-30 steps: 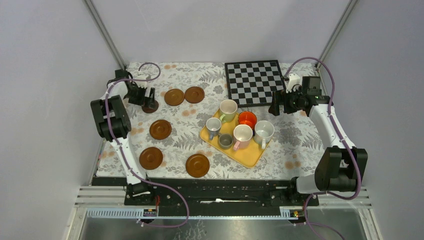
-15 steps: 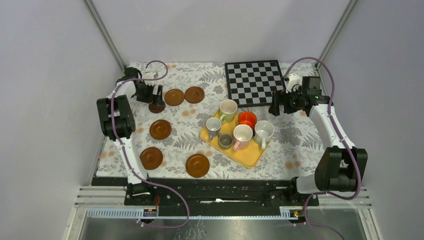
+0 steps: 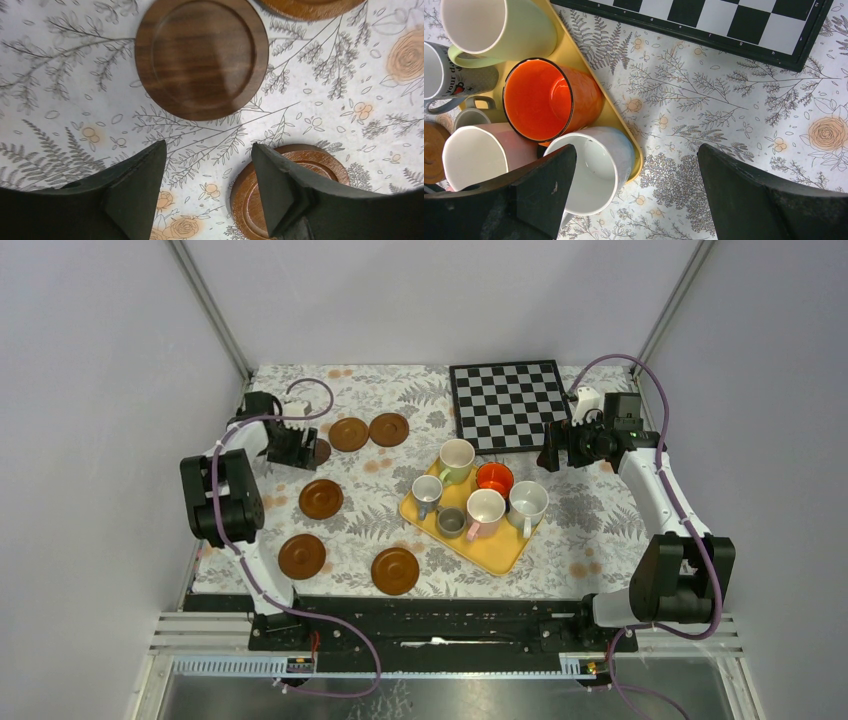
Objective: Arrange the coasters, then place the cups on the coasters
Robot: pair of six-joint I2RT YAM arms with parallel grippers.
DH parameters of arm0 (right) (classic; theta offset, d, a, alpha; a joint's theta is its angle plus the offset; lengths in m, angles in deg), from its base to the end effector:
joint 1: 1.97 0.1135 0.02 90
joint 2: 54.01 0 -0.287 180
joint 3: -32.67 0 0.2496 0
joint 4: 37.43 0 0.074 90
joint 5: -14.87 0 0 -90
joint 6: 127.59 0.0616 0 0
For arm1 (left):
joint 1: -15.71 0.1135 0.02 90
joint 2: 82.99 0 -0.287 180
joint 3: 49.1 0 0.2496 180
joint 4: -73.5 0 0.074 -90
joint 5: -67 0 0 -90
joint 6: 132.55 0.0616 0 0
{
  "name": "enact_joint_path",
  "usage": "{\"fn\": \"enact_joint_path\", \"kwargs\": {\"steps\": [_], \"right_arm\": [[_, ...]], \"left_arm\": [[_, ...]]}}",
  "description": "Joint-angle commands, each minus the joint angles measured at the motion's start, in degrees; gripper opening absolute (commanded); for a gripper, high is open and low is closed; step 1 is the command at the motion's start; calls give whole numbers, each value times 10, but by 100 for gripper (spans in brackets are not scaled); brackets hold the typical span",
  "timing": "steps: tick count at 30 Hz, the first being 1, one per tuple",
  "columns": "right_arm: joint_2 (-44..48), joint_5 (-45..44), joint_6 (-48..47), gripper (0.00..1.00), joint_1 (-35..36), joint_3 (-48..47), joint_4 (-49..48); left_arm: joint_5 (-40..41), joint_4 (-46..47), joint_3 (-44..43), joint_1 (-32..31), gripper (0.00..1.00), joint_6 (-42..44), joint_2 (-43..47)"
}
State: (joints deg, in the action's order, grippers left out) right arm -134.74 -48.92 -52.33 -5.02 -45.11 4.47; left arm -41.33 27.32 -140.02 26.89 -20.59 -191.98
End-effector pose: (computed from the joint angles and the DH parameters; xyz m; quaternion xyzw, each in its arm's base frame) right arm 0.3157 0.0104 0.2927 -0.1782 0.8858 0.1490 0.4018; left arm 0.4042 0.0601 0.1881 0.1257 0.9548 -0.0861 0.2551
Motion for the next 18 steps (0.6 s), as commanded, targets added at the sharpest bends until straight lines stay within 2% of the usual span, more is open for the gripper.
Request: {"fn": "enact_joint_path", "kwargs": {"steps": [1, 9, 18], "right_arm": [[19, 9, -5, 98, -2, 1, 5], [18, 9, -6, 98, -2, 2, 4], [17, 4, -5, 98, -2, 1, 4]], "left_arm": [[19, 52, 20, -11, 67, -17, 9], [51, 102, 32, -29, 58, -44, -17], [48, 108, 13, -35, 52, -59, -45]]}}
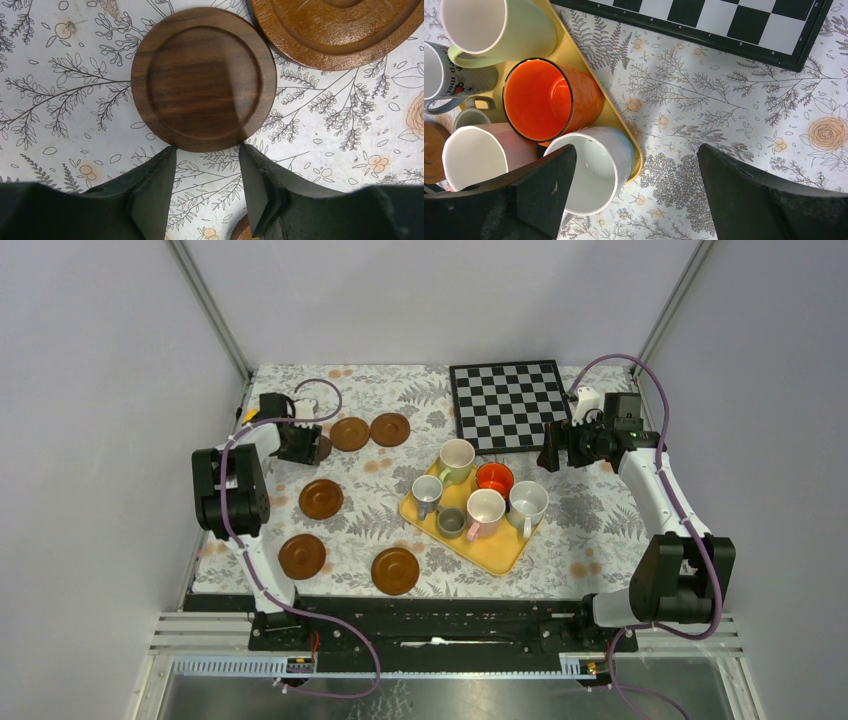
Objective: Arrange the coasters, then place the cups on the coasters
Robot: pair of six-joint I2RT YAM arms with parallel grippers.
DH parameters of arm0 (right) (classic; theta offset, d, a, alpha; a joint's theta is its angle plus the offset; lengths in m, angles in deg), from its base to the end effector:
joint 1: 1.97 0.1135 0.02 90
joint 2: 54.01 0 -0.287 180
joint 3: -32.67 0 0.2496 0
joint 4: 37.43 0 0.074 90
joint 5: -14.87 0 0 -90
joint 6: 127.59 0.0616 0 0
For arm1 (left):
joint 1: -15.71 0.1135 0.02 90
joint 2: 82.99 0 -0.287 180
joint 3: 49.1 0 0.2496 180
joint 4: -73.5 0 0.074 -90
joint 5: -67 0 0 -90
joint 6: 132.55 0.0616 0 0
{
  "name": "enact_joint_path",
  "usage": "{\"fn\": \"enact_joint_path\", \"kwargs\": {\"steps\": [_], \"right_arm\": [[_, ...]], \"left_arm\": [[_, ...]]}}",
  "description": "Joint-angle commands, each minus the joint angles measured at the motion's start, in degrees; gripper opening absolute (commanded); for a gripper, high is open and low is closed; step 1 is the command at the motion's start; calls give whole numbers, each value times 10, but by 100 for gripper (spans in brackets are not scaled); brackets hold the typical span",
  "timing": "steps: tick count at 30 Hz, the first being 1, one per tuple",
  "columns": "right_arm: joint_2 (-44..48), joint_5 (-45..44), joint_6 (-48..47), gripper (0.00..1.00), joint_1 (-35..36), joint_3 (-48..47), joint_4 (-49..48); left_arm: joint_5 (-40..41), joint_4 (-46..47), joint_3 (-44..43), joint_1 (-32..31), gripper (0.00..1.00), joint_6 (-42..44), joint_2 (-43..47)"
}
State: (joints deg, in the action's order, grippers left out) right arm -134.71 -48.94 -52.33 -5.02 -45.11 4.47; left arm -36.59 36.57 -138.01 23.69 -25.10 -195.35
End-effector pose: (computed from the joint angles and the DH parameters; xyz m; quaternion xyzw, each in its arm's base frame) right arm 0.3156 0.0104 0.2929 -0.1782 0.8857 0.1488 0.4020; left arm 0.4222 0.0446 0.1632 0.1094 0.9542 -0.0557 0.2728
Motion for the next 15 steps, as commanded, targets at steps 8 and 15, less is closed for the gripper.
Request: {"fn": "enact_joint_path", "kwargs": {"steps": [8, 15], "right_arm": [[10, 6, -5, 98, -2, -1, 5], [12, 6, -5, 98, -2, 0, 4]], "left_arm": [[-1, 17, -27, -12, 52, -7, -32], [-1, 16, -48, -13, 52, -16, -40]]}}
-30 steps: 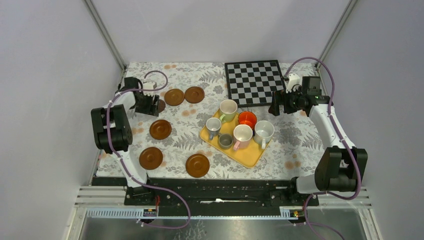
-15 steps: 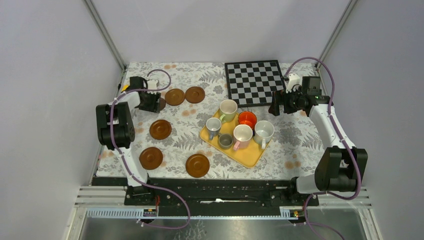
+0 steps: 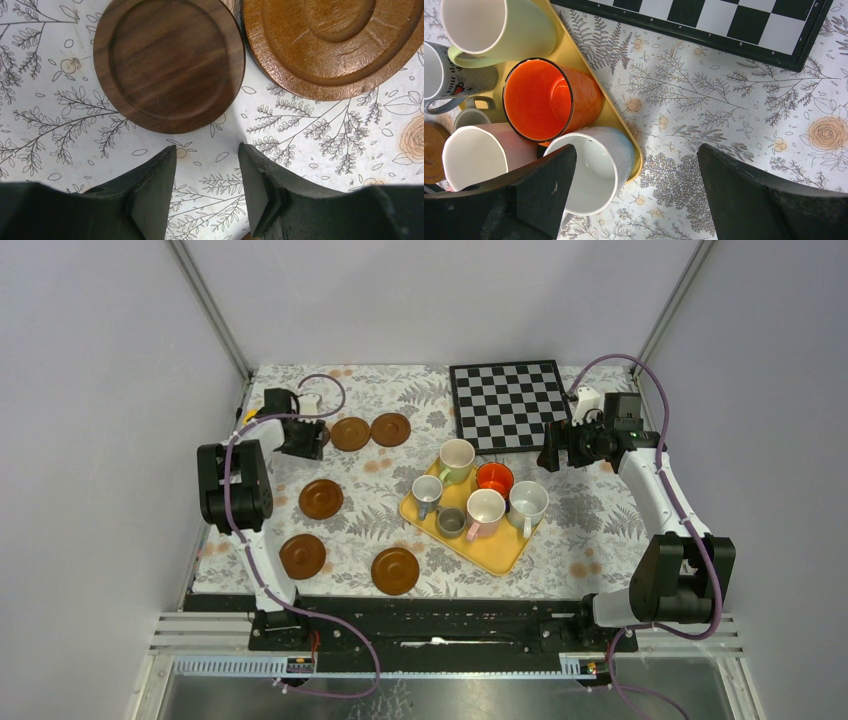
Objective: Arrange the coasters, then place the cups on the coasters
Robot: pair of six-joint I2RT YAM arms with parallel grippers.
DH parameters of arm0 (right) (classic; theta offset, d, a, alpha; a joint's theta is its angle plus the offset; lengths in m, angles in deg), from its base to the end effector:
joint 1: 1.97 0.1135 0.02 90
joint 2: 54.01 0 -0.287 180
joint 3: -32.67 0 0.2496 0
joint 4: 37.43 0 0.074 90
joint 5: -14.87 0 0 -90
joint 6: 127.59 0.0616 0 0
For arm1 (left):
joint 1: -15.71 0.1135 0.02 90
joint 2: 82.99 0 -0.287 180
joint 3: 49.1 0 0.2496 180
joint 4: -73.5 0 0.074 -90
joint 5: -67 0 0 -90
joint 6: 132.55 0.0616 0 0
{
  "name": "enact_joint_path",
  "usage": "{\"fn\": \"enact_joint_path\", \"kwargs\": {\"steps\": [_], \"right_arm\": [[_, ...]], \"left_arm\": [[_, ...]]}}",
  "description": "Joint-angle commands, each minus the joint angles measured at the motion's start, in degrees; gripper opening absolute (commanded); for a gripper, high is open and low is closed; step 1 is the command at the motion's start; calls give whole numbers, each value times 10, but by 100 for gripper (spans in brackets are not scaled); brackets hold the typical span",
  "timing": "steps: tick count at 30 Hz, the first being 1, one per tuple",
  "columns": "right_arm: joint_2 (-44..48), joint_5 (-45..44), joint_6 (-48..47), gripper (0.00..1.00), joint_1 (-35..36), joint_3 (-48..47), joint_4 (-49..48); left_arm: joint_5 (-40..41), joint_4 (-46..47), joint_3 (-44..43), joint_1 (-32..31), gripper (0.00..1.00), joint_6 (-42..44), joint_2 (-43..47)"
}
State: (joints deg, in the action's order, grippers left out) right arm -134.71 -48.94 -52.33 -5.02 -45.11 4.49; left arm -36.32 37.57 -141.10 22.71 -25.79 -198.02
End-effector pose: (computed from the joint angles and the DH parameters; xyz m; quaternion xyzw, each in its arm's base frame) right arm 0.3156 0.0104 0.2929 -0.1781 0.8858 0.1489 0.4018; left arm 0.4386 0.0396 0.1611 0.1123 0.9509 -0.0546 0.2831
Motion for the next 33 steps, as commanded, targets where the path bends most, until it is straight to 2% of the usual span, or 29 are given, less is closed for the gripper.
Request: {"fn": "enact_joint_path", "kwargs": {"steps": [1, 7, 12, 16, 24, 33], "right_arm": [[11, 5, -5, 98, -2, 0, 4], [12, 5, -5, 98, -2, -1, 6], [13, 5, -5, 98, -2, -1, 5], [11, 7, -4, 98, -2, -2, 6], [16, 5, -5, 98, -2, -1, 6], [15, 3, -6, 98, -2, 0, 6]], "left_arm": [[-3, 7, -19, -4, 52, -9, -14], [-8, -19, -35, -7, 51, -4, -9], [22, 15, 39, -46, 52, 0, 64], [31, 22, 56, -74, 49, -9, 83], [37, 22, 32, -119, 43, -21, 40], [35, 30, 3, -121, 42, -29, -8]]}}
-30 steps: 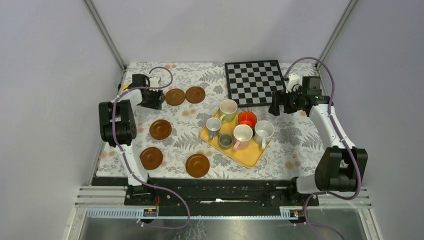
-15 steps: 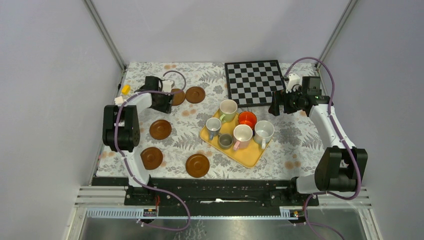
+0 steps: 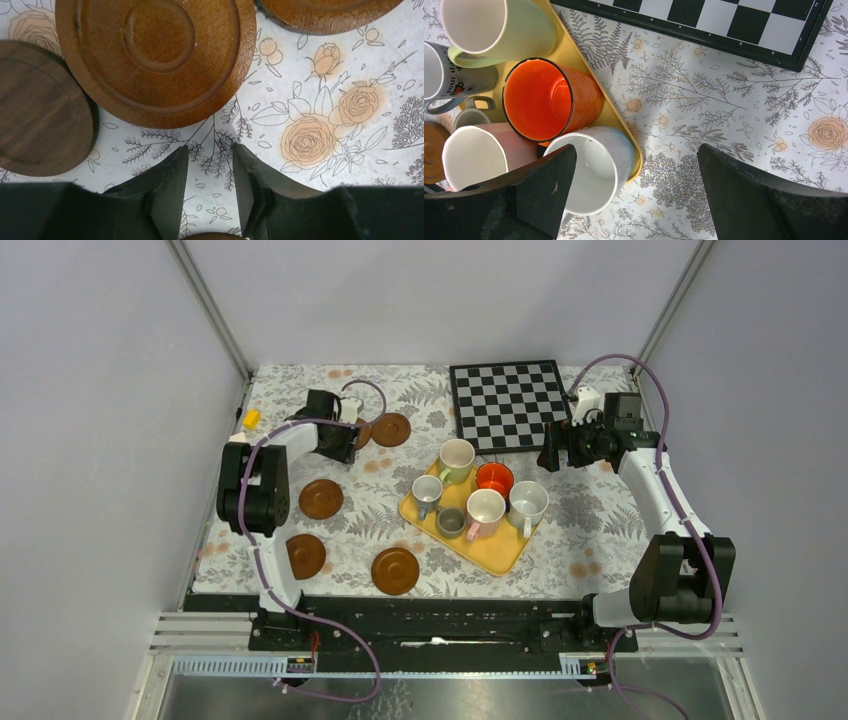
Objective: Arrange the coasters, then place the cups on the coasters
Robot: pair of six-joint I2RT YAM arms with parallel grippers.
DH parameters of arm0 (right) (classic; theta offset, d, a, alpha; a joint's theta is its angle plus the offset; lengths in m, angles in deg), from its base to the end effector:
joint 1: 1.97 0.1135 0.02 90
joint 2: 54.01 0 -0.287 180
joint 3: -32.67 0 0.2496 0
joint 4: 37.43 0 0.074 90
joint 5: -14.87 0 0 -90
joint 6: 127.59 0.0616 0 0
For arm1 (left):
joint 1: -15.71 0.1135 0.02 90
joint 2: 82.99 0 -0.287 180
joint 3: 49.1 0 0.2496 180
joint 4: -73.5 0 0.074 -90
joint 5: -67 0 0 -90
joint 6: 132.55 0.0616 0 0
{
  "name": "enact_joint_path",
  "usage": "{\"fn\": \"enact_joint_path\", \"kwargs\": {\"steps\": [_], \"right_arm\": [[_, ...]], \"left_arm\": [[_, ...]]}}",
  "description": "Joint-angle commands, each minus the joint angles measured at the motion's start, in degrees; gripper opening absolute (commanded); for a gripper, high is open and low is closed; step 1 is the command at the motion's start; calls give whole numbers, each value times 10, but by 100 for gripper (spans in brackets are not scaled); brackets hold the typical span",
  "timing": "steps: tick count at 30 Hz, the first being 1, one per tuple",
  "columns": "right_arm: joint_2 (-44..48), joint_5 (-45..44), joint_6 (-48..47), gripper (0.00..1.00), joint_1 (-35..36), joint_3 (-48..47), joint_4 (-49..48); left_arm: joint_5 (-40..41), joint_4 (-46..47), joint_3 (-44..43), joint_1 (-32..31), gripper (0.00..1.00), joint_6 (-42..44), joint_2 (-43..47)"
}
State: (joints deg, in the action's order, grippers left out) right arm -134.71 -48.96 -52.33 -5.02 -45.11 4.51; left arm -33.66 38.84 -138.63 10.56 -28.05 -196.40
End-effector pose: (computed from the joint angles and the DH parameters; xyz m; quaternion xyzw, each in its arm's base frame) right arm 0.3155 0.0104 0.2928 -0.1780 0.8859 0.1487 0.4017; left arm 0.4297 -0.0502 0.1611 0.1884 0.9400 -0.0671 0.2763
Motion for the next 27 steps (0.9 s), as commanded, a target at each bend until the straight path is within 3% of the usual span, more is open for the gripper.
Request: {"fn": "enact_joint_path", "kwargs": {"steps": [1, 13, 19, 23, 27], "right_arm": [[14, 3, -6, 98, -2, 0, 6], [9, 8, -7, 98, -2, -2, 10], [11, 13, -7, 98, -2, -2, 11], [15, 14, -8, 98, -2, -2, 12], [15, 19, -7, 98, -2, -3, 12]], "left_arm": [[9, 18, -24, 0, 42, -7, -27], [0, -9, -24, 1, 50, 7, 6], [-24, -98, -3, 14, 70, 77, 110], [-57, -185, 33, 57, 75, 132, 164], [-62, -214, 111, 108, 84, 194, 226]]}}
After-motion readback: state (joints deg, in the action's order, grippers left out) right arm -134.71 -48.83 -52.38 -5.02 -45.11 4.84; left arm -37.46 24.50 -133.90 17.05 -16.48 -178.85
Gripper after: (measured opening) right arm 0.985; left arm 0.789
